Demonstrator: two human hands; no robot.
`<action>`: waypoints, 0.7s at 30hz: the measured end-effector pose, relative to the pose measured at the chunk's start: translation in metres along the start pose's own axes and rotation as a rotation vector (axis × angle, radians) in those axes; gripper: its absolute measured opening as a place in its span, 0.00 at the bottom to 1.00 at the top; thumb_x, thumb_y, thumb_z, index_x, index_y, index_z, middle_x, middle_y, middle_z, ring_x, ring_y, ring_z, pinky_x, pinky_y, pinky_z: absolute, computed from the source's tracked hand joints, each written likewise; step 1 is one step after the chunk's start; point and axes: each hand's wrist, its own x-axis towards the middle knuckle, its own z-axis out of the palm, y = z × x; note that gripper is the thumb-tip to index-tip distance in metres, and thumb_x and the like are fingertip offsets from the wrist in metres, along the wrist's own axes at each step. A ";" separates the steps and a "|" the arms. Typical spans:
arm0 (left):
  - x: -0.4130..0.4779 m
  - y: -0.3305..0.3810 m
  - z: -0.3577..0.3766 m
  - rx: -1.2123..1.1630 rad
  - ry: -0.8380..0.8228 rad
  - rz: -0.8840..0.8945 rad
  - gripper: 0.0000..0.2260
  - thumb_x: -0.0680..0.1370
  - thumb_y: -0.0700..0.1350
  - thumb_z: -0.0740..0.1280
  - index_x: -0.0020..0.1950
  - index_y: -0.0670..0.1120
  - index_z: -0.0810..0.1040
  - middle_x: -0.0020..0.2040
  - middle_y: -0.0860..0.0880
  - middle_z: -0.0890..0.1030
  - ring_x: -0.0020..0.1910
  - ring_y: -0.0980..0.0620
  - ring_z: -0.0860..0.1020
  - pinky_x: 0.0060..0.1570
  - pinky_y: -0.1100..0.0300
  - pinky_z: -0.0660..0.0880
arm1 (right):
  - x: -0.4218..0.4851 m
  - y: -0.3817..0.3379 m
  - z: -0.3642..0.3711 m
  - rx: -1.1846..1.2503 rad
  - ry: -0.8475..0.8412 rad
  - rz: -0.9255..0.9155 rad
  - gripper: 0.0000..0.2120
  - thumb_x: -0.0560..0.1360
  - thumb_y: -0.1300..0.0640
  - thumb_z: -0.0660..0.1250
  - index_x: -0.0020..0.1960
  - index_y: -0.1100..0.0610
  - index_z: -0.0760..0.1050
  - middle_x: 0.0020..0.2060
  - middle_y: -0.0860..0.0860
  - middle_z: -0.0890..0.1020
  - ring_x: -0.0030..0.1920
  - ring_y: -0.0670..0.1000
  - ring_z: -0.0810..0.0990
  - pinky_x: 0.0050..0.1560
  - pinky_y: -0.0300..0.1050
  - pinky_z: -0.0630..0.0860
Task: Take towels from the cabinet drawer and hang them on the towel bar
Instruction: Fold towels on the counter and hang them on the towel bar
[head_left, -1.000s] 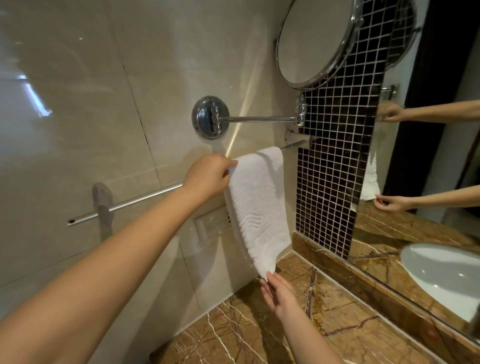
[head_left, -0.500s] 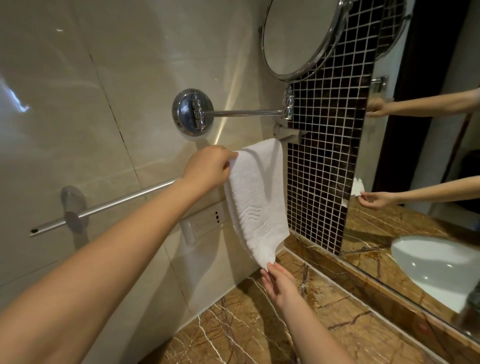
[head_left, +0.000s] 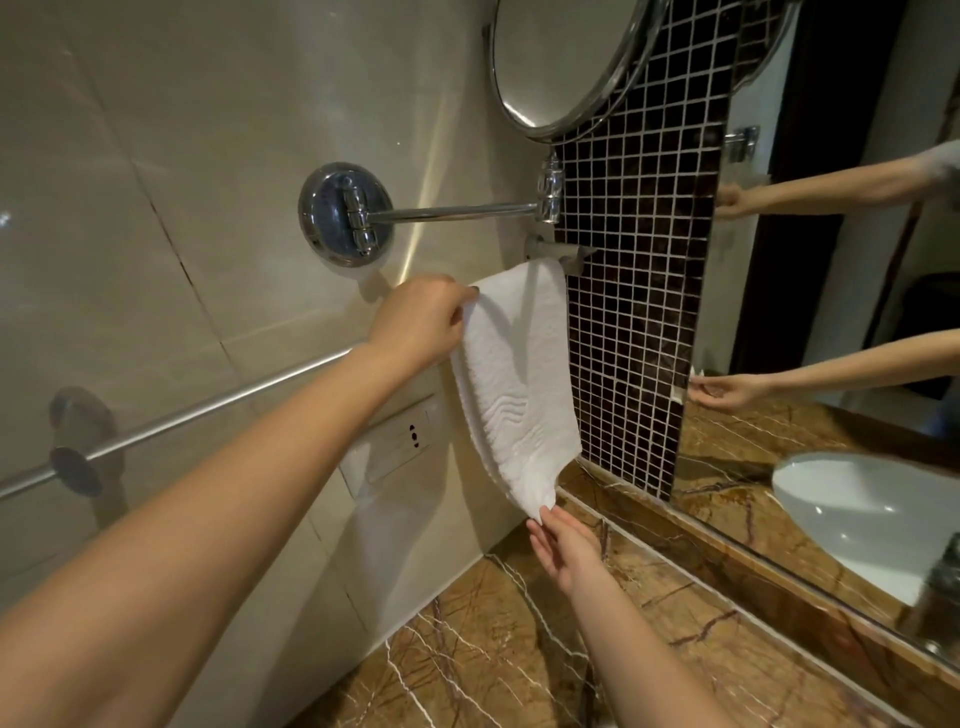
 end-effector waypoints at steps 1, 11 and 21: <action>0.002 0.001 0.003 -0.011 0.008 0.003 0.15 0.73 0.36 0.60 0.55 0.41 0.81 0.48 0.40 0.81 0.48 0.40 0.78 0.41 0.53 0.74 | 0.001 -0.002 0.000 0.003 0.002 -0.004 0.14 0.73 0.69 0.70 0.57 0.62 0.76 0.50 0.60 0.83 0.44 0.53 0.83 0.39 0.42 0.82; 0.021 0.003 0.017 0.007 0.006 0.018 0.17 0.75 0.39 0.60 0.61 0.43 0.79 0.51 0.38 0.80 0.50 0.40 0.78 0.46 0.48 0.76 | 0.013 -0.014 -0.005 0.015 0.034 -0.036 0.09 0.74 0.68 0.69 0.53 0.60 0.76 0.44 0.58 0.83 0.35 0.50 0.84 0.37 0.41 0.81; 0.018 0.006 0.009 0.013 -0.067 -0.036 0.19 0.76 0.42 0.60 0.67 0.47 0.75 0.55 0.41 0.79 0.53 0.40 0.76 0.47 0.49 0.76 | 0.007 -0.029 -0.001 -0.280 0.089 -0.067 0.06 0.75 0.66 0.69 0.48 0.58 0.75 0.42 0.58 0.82 0.31 0.49 0.82 0.29 0.38 0.76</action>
